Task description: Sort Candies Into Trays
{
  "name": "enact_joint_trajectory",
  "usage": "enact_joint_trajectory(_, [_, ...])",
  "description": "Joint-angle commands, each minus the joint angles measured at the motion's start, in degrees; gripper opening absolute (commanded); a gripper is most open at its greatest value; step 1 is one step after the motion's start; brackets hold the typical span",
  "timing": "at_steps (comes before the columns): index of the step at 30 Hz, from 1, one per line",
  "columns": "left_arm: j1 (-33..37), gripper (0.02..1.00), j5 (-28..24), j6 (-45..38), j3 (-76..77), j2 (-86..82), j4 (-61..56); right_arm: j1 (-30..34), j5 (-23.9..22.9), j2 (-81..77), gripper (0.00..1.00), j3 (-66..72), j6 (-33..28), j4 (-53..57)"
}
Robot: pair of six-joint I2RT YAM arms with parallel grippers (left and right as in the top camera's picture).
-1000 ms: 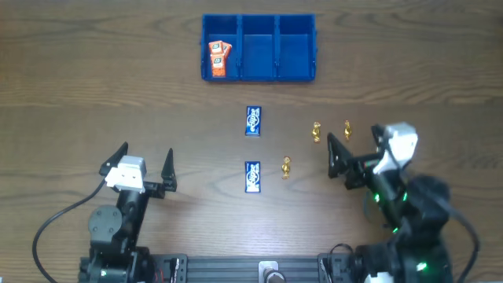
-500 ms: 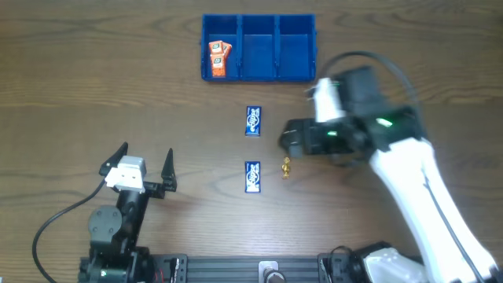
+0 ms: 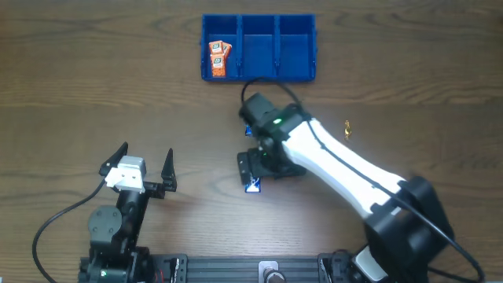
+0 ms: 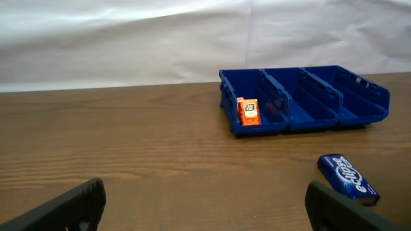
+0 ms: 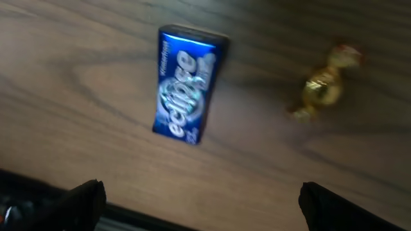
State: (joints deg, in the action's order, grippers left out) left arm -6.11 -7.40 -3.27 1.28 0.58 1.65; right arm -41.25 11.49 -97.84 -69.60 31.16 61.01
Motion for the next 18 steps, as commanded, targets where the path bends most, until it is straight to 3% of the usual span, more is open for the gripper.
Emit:
enact_joint_trajectory(1, [0.1,0.998,-1.0,-0.6,-1.0,-0.4,2.0,-3.1,-4.2,-4.2,0.998,-0.9,4.9,-2.4])
enact_joint_trajectory(5, [0.1,0.998,-1.0,-0.6,-1.0,-0.4,2.0,-3.7,-4.7,-7.9,0.998,-0.9,5.2,-5.2])
enact_joint_trajectory(10, [0.1,0.998,-1.0,-0.6,-1.0,-0.4,2.0,-3.7,-9.3,-10.3,0.998,-0.9,9.7,-6.4])
enact_joint_trajectory(18, [0.1,0.998,-1.0,-0.6,-1.0,-0.4,2.0,-4.2,-9.5,-13.2,0.98,-0.9,9.8,-10.4])
